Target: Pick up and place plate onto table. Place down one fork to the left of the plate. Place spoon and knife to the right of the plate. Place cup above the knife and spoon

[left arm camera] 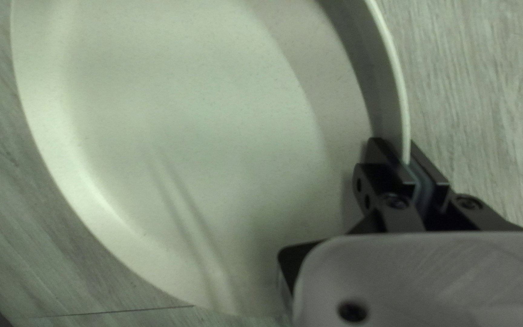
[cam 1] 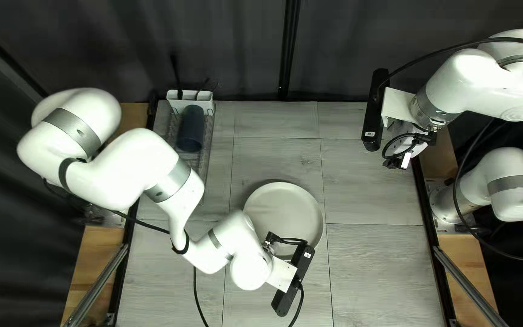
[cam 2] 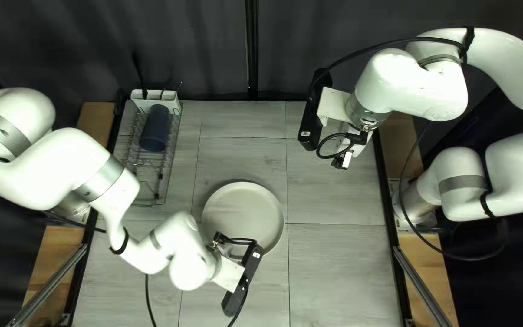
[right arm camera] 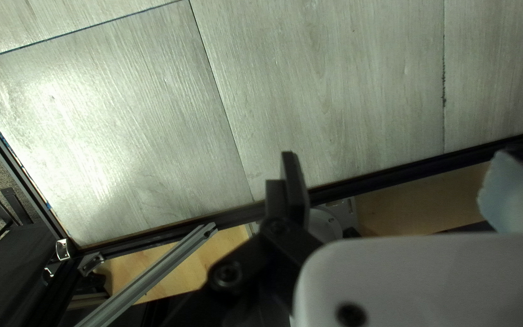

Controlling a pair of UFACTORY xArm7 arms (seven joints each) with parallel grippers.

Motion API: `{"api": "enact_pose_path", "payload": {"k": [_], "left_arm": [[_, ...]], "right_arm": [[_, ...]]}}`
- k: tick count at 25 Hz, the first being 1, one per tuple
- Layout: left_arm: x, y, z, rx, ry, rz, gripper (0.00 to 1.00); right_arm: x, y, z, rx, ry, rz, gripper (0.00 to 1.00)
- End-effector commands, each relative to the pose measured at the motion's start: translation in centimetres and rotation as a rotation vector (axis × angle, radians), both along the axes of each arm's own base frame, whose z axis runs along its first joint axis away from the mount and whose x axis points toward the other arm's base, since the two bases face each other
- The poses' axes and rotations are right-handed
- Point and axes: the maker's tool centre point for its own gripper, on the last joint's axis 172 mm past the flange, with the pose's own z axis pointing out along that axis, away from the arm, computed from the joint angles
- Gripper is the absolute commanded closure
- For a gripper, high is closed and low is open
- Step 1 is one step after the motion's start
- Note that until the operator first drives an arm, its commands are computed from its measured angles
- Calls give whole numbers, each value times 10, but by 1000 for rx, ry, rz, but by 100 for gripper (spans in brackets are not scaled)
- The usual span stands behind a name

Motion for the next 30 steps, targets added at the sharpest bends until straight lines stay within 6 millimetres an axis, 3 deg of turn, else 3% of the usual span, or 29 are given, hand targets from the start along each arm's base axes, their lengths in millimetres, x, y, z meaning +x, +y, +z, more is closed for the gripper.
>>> {"api": "enact_pose_path", "payload": {"k": [1,4,10,20,24,26,27,28,30], "left_arm": [[-14,5,21,-42,-15,5,0],[-35,13,54,-85,12,16,0],[-96,48,147,-172,93,7,0],[-96,48,147,-172,93,7,0],[-126,106,153,-204,134,21,0],[-147,146,165,-193,142,33,0],[-151,153,167,-190,143,34,0],[-162,176,176,-182,141,34,0],[-177,203,183,-167,145,44,0]], "right_arm": [[0,0,0,0,0,0,0],[0,0,0,0,0,0,0],[0,0,0,0,0,0,0],[0,0,0,0,0,0,0],[0,0,0,0,0,0,0],[0,0,0,0,0,0,0],[0,0,0,0,0,0,0],[0,0,0,0,0,0,0],[0,0,0,0,0,0,0]]}}
